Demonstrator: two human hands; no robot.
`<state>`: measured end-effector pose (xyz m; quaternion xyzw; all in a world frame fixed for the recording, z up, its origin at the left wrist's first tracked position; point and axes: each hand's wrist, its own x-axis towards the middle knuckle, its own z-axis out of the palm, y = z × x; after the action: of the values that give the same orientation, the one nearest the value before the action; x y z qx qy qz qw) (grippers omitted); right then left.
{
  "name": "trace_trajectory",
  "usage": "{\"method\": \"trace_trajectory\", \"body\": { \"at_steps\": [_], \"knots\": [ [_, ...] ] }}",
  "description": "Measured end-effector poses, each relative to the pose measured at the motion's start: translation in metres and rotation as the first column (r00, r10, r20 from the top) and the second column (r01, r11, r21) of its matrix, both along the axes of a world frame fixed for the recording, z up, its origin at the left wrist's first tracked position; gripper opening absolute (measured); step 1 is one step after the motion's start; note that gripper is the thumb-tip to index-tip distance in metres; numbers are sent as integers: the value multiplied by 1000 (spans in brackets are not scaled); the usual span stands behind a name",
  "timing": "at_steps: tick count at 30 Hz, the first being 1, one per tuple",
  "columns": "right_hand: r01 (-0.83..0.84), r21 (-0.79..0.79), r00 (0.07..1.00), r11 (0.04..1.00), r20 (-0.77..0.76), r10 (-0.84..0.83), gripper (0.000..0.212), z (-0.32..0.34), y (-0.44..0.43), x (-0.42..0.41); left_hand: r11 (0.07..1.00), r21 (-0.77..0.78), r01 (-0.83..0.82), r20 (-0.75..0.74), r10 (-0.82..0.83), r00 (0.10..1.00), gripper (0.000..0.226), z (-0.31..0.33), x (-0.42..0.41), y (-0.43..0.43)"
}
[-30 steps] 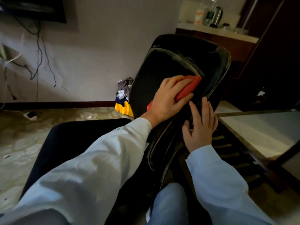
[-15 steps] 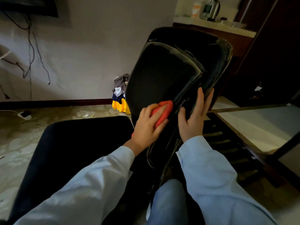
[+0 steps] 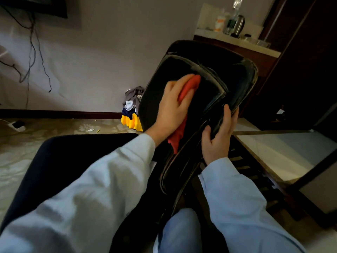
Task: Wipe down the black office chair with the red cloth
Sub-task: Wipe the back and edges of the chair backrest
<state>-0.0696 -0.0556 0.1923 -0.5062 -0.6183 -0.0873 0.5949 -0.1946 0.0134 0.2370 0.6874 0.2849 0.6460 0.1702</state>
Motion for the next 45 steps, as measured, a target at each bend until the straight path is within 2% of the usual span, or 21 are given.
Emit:
{"method": "trace_trajectory", "body": {
  "at_steps": [4,7,11,15,22,24,26,29,31,35,40,45],
  "knots": [
    [-24,-22,995,999,-97,22,69,18,2,-3,973,164,161,-208,-126,970,38,28,15,4],
    [-5,-28,994,1000,-113,1,73,19,5,-5,949,269,165,-343,-66,937,40,15,27,3],
    [13,-10,994,1000,-105,-14,74,16,8,-6,944,305,128,-322,-24,947,39,2,29,1],
    [9,2,993,1000,-120,-9,73,16,9,-7,965,206,161,-309,-92,947,39,-10,16,-4],
    [14,-25,989,1000,-144,-17,73,15,9,-11,980,80,181,-375,-139,917,40,-64,-22,-11],
    [2,-41,991,999,-133,-7,74,13,7,-11,987,29,156,-395,-132,909,38,-64,-26,-12],
    [-7,-30,994,1000,-113,4,76,12,6,-10,992,-3,129,-345,-122,931,36,-50,-22,-16],
    [-34,-35,992,999,-120,30,74,13,4,-9,991,36,125,-205,-115,972,35,-11,-8,-22],
    [-58,-55,990,997,-131,50,75,15,1,-9,990,59,128,-177,-116,977,34,10,4,-22],
    [-71,-56,995,996,-74,67,76,10,-1,-4,980,161,115,-318,-59,946,38,8,23,-13],
    [-111,-114,991,987,-87,102,80,-5,-2,2,968,248,47,-363,48,930,37,-27,17,-10],
    [-109,-121,992,987,-79,100,80,-20,-7,-3,978,209,11,-405,76,911,38,-72,-5,-15]
  ]
}}
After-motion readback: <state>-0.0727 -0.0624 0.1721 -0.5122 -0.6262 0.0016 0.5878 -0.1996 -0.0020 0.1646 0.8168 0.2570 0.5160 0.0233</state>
